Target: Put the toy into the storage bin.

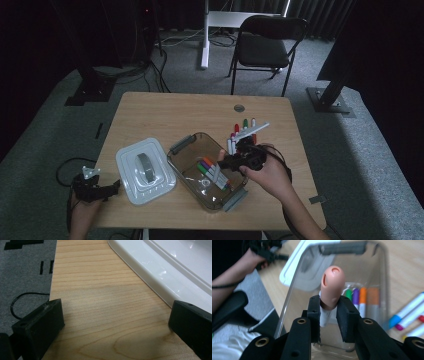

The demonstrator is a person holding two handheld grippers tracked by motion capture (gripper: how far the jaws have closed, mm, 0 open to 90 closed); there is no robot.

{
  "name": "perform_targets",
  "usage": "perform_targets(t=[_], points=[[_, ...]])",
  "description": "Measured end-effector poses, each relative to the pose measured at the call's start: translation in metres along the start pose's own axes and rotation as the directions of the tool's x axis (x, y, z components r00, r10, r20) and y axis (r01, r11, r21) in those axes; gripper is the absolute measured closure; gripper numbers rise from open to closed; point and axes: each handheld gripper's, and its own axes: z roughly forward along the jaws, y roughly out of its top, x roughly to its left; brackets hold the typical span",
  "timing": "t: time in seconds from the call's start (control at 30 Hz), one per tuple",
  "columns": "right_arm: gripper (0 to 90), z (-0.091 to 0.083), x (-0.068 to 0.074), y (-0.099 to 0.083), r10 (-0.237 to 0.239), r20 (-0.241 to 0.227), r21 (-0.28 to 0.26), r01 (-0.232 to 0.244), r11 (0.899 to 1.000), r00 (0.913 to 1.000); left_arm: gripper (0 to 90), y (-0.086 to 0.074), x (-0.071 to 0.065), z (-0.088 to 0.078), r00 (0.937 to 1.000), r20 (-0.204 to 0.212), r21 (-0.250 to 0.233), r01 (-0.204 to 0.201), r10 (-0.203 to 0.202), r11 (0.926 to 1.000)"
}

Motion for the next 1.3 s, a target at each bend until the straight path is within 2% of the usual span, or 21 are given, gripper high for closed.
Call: perform_targets(t=[0.2, 0.37, 0.47, 0.5, 0.6, 0.63, 0.8, 1.07, 1.23, 1.27, 1.3], points=[[73.3, 0.030, 0.000, -0.002, -0.012, -0.018, 0.085, 0.013, 0.996, 0.9998, 0.5, 0.000, 0.000, 0.000, 1.0000, -0.001, 0.000, -0.001, 0.001, 1.0000], [73.3, 0.050, 0.003, -0.002, -0.026, -0.036, 0.150, 0.031, 0.988, 0.9990, 0.4, 0.000, 0.000, 0.000, 1.0000, -0.001, -0.002, 0.000, 0.000, 1.0000], [73.4, 0.062, 0.003, -0.003, -0.031, -0.048, 0.198, 0.040, 0.979, 0.9984, 0.5, 0.000, 0.000, 0.000, 1.0000, -0.001, -0.002, 0.000, 0.000, 1.0000], [73.4, 0.062, 0.003, -0.003, -0.031, -0.048, 0.198, 0.040, 0.979, 0.9984, 0.5, 0.000, 0.000, 0.000, 1.0000, -0.001, -0.002, 0.000, 0.000, 1.0000], [73.4, 0.080, 0.006, -0.003, -0.039, -0.071, 0.269, 0.057, 0.962, 0.9967, 0.4, 0.000, 0.000, 0.000, 1.0000, -0.001, -0.002, -0.001, 0.001, 1.0000], [73.3, 0.083, 0.006, -0.003, -0.034, -0.073, 0.261, 0.052, 0.964, 0.9968, 0.5, 0.000, 0.000, 0.000, 1.0000, -0.001, -0.003, 0.000, 0.000, 1.0000], [73.3, 0.093, 0.006, 0.002, -0.033, -0.089, 0.286, 0.057, 0.956, 0.9955, 0.5, 0.000, 0.000, 0.000, 1.0000, -0.001, -0.003, 0.000, 0.000, 1.0000], [73.3, 0.115, 0.006, 0.005, -0.046, -0.083, 0.352, 0.072, 0.933, 0.9955, 0.4, 0.000, 0.000, 0.000, 1.0000, -0.001, -0.003, 0.000, 0.000, 1.0000], [73.3, 0.132, 0.007, 0.008, -0.056, -0.060, 0.403, 0.075, 0.912, 0.9966, 0.5, 0.000, 0.000, 0.000, 1.0000, -0.001, -0.001, 0.000, 0.000, 1.0000], [73.3, 0.134, 0.007, 0.008, -0.045, -0.058, 0.426, 0.066, 0.902, 0.9973, 0.5, 0.000, 0.000, 0.000, 1.0000, 0.000, -0.001, 0.000, 0.000, 1.0000], [73.3, 0.137, 0.007, 0.009, -0.040, -0.057, 0.439, 0.061, 0.897, 0.9976, 0.4, 0.000, 0.000, 0.000, 1.0000, 0.000, -0.001, 0.000, 0.000, 1.0000]])
